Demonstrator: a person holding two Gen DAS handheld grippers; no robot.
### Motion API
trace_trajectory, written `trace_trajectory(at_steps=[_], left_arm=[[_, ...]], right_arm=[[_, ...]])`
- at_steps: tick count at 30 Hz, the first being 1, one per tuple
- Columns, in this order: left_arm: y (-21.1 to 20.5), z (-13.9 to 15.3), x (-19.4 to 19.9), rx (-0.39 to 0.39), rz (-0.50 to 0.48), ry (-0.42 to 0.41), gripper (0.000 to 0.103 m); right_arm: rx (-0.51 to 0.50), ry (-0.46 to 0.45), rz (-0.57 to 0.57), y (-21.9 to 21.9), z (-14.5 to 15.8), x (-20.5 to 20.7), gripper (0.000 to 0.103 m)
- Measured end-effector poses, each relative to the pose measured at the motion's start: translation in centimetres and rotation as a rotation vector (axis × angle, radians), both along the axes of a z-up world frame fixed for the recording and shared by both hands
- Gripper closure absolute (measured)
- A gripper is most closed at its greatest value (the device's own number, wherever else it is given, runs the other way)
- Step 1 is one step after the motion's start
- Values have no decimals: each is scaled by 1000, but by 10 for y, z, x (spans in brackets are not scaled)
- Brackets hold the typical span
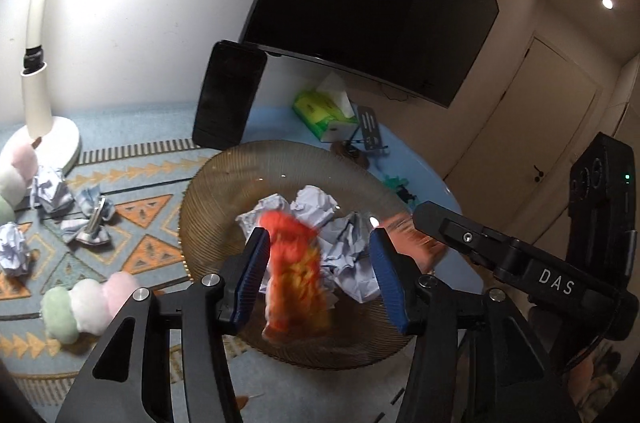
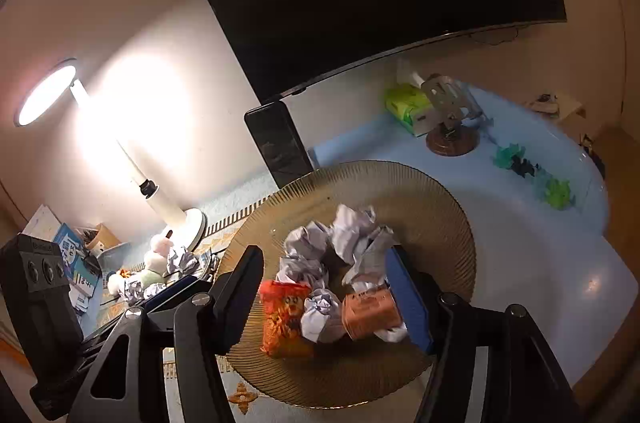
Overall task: Organize objects
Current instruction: 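Open both tools to drop the snack bag and box into the bowl, then move both open tools back over the rug toward the paper balls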
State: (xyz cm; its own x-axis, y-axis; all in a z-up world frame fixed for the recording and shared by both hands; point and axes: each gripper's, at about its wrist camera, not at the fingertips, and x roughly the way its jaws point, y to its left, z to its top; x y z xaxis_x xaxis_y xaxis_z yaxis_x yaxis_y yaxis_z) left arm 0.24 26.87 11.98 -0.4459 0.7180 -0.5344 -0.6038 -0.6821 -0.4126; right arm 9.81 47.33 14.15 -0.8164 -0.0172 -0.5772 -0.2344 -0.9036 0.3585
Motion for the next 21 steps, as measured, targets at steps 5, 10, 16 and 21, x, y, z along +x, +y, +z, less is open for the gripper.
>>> trace_trajectory(at_steps=[5,10,16,21], left_arm=[[-20,5,9,5,20,10,54],[-73,12,20,44,109,18,54],[-157,14,48,4,309,85,51],[-220,-16,60,-136,550,130,16]], right_arm=[[5,22,71,-23,6,5,41],[61,65,212,-80,17,5,38],[123,58,374,-164,-4,-9,38],[178,9,465,-219,-51,-28,38]])
